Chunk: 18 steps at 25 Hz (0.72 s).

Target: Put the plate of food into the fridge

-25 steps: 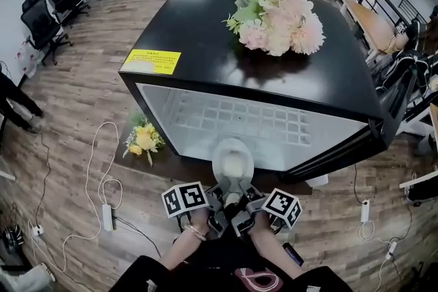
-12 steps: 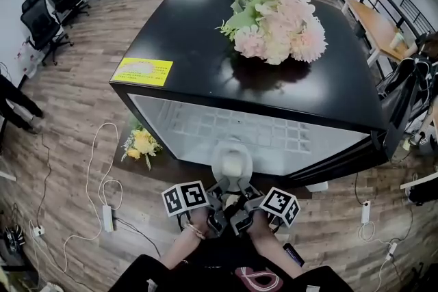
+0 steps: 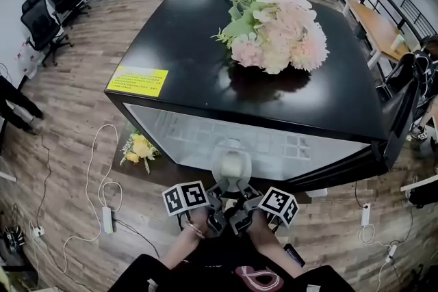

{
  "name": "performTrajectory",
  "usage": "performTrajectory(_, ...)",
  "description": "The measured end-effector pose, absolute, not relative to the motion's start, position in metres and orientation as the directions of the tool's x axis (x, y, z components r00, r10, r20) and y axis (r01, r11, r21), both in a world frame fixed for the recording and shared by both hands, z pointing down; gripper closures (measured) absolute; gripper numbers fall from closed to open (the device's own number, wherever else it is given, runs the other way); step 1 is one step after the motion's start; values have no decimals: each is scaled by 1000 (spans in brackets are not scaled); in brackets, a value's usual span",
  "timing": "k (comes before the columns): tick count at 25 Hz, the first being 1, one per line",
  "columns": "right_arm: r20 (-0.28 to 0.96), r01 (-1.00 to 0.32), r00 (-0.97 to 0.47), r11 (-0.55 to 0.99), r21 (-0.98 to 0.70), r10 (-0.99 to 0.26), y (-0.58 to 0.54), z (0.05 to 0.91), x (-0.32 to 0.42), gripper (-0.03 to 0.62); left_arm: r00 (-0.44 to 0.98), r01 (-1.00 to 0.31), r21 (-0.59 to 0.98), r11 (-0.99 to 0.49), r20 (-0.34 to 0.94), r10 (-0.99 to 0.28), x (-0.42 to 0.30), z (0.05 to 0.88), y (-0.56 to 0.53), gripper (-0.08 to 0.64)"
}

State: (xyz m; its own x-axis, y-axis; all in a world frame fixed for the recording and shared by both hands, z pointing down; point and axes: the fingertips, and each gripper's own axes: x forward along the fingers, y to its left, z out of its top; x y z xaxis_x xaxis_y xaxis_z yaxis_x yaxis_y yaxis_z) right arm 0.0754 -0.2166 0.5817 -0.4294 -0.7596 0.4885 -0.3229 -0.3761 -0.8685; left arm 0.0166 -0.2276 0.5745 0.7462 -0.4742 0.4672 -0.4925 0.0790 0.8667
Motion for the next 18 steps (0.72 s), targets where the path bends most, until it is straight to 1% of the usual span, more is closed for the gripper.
performTrajectory(7, 494, -354, -433, -361, -863, -754, -228, 586, 78, 560, 738, -477, 874, 95, 457, -496, 19, 580, -237, 515)
performTrajectory(18, 487, -349, -411, -360, -865, -771, -239, 589, 83, 565, 725, -459, 885, 72, 420, -545, 23, 582, -249, 517)
